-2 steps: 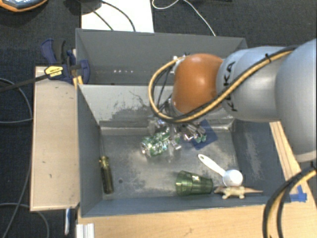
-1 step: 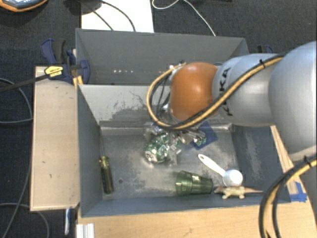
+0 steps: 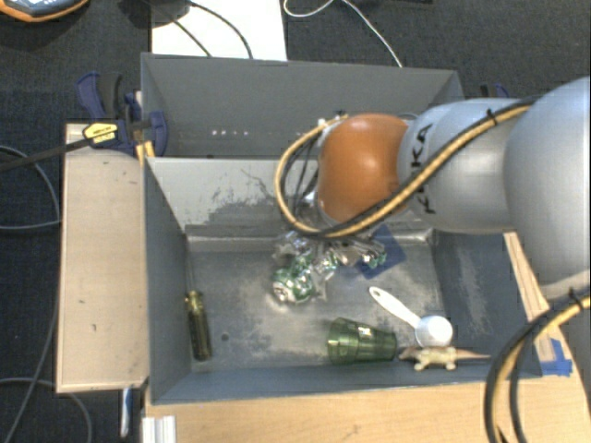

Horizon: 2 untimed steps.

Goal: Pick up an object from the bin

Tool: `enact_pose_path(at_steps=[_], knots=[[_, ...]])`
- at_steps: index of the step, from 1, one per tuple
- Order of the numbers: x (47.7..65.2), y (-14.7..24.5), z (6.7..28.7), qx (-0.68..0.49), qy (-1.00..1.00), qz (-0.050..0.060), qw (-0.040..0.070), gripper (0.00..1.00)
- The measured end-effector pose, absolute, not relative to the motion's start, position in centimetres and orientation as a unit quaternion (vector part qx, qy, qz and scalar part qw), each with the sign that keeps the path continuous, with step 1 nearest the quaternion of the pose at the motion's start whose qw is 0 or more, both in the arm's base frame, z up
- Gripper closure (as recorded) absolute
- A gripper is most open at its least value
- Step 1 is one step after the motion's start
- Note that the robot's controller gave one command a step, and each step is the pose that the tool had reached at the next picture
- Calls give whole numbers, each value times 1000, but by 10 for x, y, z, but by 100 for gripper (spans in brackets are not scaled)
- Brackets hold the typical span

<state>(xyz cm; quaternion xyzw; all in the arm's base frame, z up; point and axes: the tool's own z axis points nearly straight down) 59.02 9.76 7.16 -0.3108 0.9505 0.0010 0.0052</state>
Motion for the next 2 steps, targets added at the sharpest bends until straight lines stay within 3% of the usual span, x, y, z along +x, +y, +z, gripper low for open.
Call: enact_pose_path(at_steps=[2], knots=[[589, 97, 74, -310, 951, 1, 4, 100]])
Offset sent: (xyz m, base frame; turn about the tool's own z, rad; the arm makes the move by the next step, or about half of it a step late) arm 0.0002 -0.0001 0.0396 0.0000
